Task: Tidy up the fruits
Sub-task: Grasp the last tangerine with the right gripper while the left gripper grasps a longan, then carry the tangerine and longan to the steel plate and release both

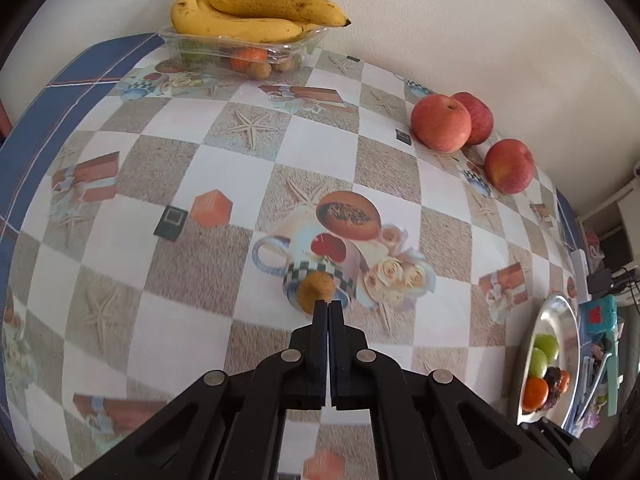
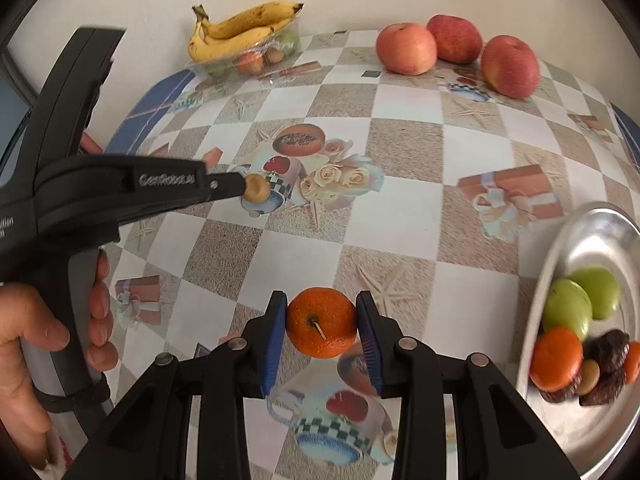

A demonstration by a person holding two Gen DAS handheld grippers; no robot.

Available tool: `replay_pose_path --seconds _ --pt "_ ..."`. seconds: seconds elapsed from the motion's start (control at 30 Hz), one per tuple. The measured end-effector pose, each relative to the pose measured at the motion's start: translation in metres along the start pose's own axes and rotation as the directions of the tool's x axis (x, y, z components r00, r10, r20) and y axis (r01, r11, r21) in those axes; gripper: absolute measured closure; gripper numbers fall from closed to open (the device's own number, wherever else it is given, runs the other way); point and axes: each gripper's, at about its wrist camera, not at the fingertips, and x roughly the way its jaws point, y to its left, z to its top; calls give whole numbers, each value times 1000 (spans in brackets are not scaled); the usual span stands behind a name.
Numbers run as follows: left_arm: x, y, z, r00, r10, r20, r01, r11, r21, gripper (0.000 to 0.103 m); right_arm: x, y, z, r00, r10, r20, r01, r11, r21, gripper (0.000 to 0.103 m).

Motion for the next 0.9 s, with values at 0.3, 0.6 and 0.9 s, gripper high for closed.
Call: replay_pose_path --seconds 0.3,0.6,0.9 --pt "0 -2 5 993 94 68 -97 994 57 93 -32 -20 -26 999 -16 36 14 998 56 66" --pt "35 0 0 995 94 23 -95 994 59 62 -31 -36 -17 999 -5 52 0 996 91 66" --pt "18 -11 -20 998 66 -14 -65 997 40 75 -39 -41 -16 997 8 72 -16 993 115 66"
